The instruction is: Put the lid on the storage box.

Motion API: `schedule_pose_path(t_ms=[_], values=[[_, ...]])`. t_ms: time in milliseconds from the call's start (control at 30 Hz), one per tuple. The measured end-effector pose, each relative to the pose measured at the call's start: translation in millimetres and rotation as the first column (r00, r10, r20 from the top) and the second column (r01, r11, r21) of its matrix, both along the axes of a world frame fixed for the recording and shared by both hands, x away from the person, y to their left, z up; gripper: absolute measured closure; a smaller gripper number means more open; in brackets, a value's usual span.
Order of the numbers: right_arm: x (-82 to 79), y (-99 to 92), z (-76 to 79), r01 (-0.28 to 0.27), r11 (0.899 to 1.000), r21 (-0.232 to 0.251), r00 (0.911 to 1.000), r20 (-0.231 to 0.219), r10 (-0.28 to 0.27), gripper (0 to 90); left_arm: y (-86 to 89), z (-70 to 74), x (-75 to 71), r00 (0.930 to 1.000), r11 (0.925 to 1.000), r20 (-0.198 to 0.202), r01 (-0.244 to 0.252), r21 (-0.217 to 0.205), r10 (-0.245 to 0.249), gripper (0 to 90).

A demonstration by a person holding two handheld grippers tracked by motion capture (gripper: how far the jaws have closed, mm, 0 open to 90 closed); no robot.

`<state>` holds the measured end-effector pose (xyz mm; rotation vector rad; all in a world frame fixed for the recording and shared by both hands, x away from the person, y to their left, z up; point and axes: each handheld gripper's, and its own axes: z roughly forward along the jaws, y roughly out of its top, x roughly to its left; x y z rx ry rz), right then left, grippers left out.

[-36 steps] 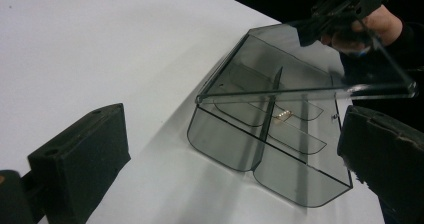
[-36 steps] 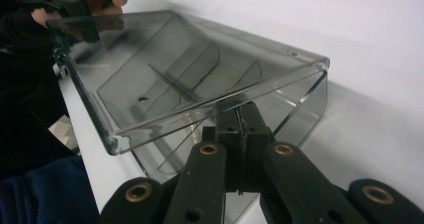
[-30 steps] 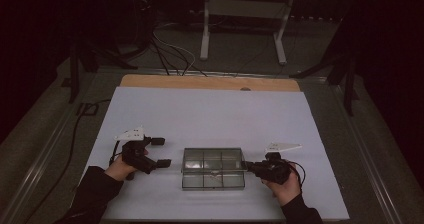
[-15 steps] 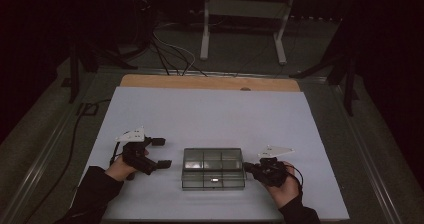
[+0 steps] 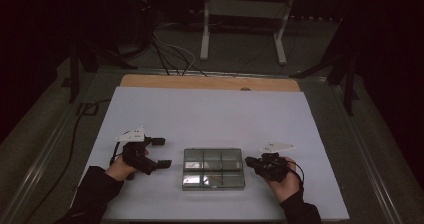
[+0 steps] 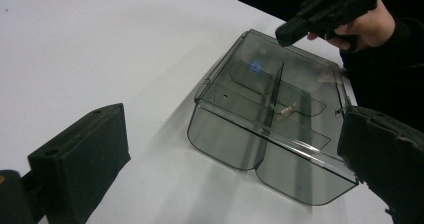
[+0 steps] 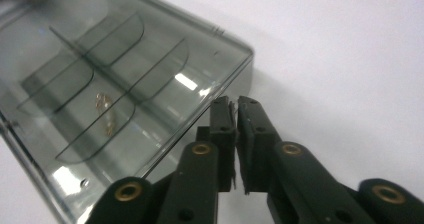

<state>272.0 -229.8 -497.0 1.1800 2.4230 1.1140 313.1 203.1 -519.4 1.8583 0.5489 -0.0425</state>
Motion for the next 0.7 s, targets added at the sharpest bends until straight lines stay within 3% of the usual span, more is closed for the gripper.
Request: schedule_pose_path(t_ms=[167,367,467,600,700], values=[[6.2,-7.5,2.8,0.009,0.999,0.048,0.9999,0.01,-0.01,73.0,1.0,1.4,0.0,1.0,1.0,0.004,-0.002,0.003,0.002,1.2],[10.5,-12.0,3.7,-0.003,0.995,0.095,0.9998,0.021,0.001,43.6,2.7,2.3,0.4,1.0,1.0,0.006,-0.008,0.001,0.008,1.2],[11.7,-13.8,4.2,-0.009,0.991,0.132,0.9998,0.021,0.006,33.4,3.6,2.6,-0.1,0.9999,0.9999,0.007,-0.01,-0.004,0.01,1.2],[11.7,-17.1,4.0,-0.072,0.985,0.16,0.9974,0.013,0.071,19.1,3.4,2.4,-1.6,0.9999,0.9999,0.006,-0.012,0.004,0.012,1.2],[11.6,-18.5,4.2,-0.086,0.983,0.162,0.9963,0.016,0.084,14.9,3.2,3.0,-2.7,0.9999,0.9999,0.009,-0.012,0.001,0.012,1.2]])
